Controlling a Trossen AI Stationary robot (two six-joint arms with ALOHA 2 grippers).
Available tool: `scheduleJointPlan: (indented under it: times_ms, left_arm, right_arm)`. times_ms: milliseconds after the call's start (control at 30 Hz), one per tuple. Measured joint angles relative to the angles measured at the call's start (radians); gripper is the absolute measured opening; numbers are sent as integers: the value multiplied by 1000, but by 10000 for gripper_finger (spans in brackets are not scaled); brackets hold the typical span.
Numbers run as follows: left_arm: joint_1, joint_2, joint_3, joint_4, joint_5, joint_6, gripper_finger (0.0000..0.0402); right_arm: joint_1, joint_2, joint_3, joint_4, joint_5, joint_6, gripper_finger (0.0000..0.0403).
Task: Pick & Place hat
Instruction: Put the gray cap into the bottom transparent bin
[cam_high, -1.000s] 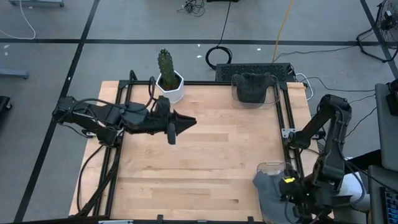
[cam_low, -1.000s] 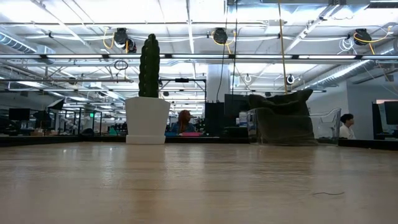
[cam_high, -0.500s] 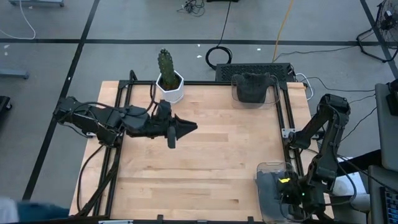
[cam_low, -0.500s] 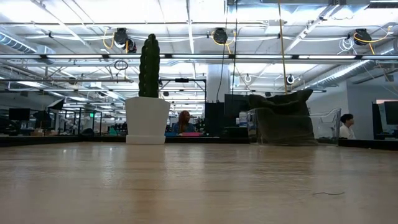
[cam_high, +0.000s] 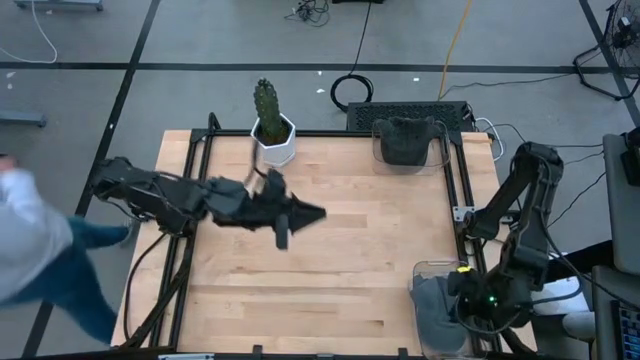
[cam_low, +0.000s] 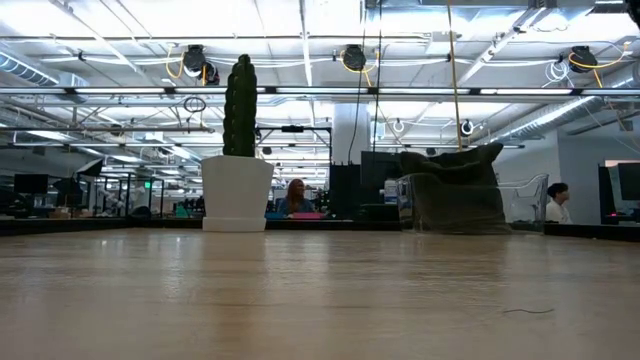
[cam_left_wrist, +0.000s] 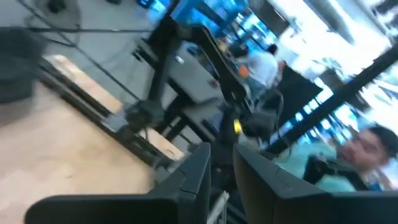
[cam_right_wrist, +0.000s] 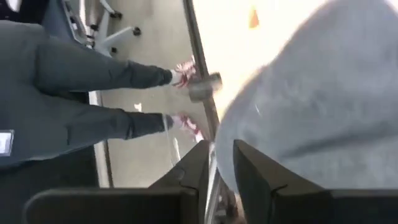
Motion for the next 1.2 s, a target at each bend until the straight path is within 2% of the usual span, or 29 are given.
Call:
scheduleJointPlan:
  times_ms: [167, 367, 567, 733, 967, 1200]
  left_arm:
    - [-18, 97, -2, 119, 112, 76, 76]
    - [21, 113, -2, 152, 116, 55, 76]
    - [38, 82, 0, 146, 151, 139, 76]
    - [39, 60, -2, 86, 231, 162, 76]
    - [35, 25, -2, -32, 249, 197, 76]
    - [35, 22, -2, -44, 266, 200, 76]
  right_arm:
    - [-107, 47, 116, -109, 7, -186, 26]
    - [-216, 139, 218, -126, -4, -397, 2]
    - [-333, 259, 204, -142, -162, -502, 1]
    - [-383, 328, 173, -203, -259, -476, 0]
    - [-381, 345, 157, -196, -253, -440, 0]
    - [-383, 343, 49, -101, -268, -371, 0]
